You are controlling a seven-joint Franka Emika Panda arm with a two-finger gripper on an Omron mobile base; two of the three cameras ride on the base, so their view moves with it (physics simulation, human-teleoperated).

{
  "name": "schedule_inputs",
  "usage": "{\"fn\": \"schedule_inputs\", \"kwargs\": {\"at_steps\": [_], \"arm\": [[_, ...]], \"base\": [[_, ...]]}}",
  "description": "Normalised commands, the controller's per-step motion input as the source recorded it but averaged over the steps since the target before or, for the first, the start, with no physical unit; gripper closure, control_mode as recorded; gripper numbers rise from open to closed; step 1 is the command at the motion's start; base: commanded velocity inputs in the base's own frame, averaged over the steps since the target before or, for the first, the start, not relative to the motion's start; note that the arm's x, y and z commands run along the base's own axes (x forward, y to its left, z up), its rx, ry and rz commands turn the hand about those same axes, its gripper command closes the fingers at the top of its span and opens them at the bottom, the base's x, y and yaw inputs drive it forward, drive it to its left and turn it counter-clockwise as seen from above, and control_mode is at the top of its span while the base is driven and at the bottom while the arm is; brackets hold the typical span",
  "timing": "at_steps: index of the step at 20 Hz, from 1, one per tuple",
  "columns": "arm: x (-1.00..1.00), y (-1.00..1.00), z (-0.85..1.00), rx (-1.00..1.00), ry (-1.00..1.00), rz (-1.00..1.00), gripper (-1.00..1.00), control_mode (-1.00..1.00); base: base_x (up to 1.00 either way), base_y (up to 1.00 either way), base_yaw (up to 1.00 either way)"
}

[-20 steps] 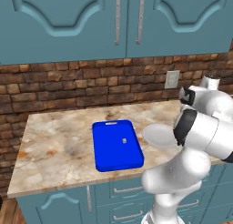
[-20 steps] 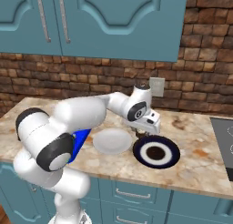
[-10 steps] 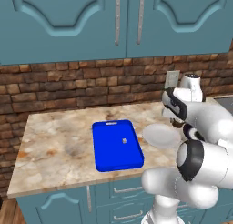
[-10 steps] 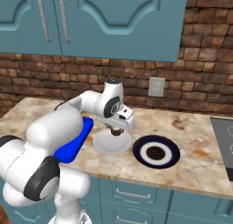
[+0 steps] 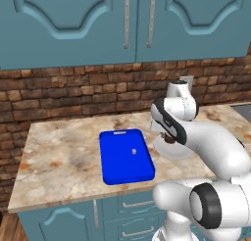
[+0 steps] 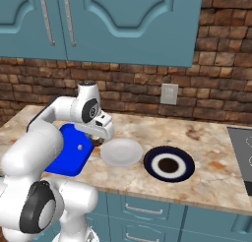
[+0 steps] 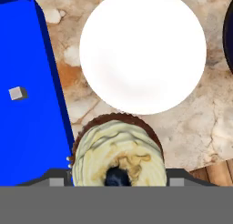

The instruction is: Move the dessert items from the plates to the tray.

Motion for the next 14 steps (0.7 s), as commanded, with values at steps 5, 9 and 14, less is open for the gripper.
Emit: {"fn": "schedule_inputs", "kwargs": {"at_steps": [5, 9, 14], "arm": [[-0.28, 1.00, -0.04, 0.00, 0.01, 0.00, 1.00, -1.00], [-0.11, 1.00, -0.58, 0.05, 0.00, 0.00, 1.00, -1.00], [0.00, 1.00, -0.45, 0.06, 0.00, 0.00, 1.00, -1.00]], "base": [[0.00, 0.00, 0.00], [0.00, 0.00, 0.00], [0.00, 0.00, 0.00]]}}
